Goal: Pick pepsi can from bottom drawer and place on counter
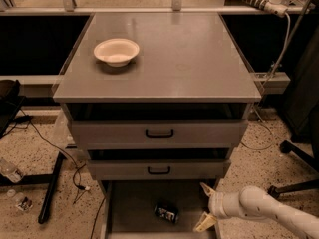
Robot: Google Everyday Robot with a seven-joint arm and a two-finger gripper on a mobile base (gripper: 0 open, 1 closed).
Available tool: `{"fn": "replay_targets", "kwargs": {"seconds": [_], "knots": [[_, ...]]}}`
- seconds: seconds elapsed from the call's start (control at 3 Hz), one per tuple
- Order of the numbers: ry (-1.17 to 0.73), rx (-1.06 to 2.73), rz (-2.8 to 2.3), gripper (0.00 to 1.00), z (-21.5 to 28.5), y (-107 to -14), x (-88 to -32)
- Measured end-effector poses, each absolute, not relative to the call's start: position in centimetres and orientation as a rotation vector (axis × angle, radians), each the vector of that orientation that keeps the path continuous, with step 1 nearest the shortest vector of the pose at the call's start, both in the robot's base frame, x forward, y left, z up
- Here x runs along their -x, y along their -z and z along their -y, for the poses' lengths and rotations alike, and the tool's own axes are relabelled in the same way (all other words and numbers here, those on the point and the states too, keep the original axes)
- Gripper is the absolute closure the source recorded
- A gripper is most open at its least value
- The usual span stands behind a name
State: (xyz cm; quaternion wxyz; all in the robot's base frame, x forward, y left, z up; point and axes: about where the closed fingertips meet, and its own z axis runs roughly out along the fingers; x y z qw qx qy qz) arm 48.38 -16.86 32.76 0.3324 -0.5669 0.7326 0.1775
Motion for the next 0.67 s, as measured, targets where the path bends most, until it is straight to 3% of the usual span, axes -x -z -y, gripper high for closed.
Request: {"fn": "replay_targets", "kwargs": {"seconds": [0.67], "knots": [[-0.461, 1.512, -1.936, 0.00, 15.90, -31.88, -47.91]]}}
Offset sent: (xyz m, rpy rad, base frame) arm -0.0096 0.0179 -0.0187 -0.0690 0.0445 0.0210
